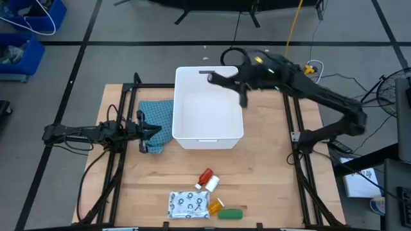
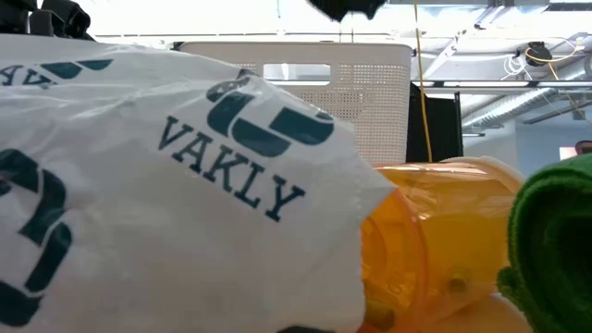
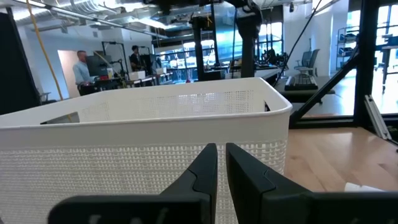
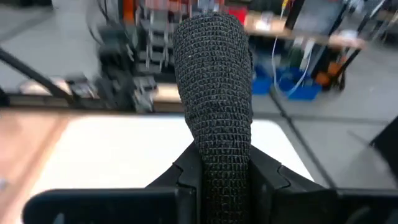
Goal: Pick & place medical supplies in basket/bin
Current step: Put the black bandage into the white container
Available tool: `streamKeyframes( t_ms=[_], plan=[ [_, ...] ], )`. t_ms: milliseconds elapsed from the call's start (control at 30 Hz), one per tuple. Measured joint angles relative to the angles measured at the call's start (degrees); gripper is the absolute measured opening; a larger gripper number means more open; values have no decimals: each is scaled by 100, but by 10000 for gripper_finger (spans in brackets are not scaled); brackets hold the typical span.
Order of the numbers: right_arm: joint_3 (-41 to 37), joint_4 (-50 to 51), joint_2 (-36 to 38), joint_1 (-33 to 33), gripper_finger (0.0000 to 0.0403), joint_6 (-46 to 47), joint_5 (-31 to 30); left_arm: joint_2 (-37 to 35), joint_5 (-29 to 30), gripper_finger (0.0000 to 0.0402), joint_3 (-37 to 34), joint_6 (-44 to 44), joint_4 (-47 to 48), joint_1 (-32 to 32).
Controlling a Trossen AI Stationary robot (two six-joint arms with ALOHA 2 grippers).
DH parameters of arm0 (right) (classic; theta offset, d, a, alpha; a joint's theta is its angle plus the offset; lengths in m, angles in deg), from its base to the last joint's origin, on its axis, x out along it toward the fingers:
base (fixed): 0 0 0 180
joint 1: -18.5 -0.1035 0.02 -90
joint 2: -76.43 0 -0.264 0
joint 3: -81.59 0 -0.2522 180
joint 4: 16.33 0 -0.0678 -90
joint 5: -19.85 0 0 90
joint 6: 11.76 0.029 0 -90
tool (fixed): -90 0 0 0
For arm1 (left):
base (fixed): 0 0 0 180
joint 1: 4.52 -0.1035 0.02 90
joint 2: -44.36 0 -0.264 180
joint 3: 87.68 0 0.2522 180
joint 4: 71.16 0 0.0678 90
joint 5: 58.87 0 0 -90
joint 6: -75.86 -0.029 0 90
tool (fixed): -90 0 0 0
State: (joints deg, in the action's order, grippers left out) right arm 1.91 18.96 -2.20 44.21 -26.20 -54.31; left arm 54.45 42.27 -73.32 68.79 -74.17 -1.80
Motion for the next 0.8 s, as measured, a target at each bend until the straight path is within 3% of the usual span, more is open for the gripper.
streamKeyframes(
  t_ms=[333, 600, 800],
  plan=[
    [1365, 1099, -2167, 402, 62, -1203, 87, 0, -4, 37, 0, -20, 0, -1],
    [1399, 1400, -3280, 351, 63, -2224, -103, 0, -4, 37, 0, -21, 17, -1],
    [1402, 1443, -3830, 112, 62, -3048, -860, 1, -4, 37, 1, -20, 22, -1]
  ],
)
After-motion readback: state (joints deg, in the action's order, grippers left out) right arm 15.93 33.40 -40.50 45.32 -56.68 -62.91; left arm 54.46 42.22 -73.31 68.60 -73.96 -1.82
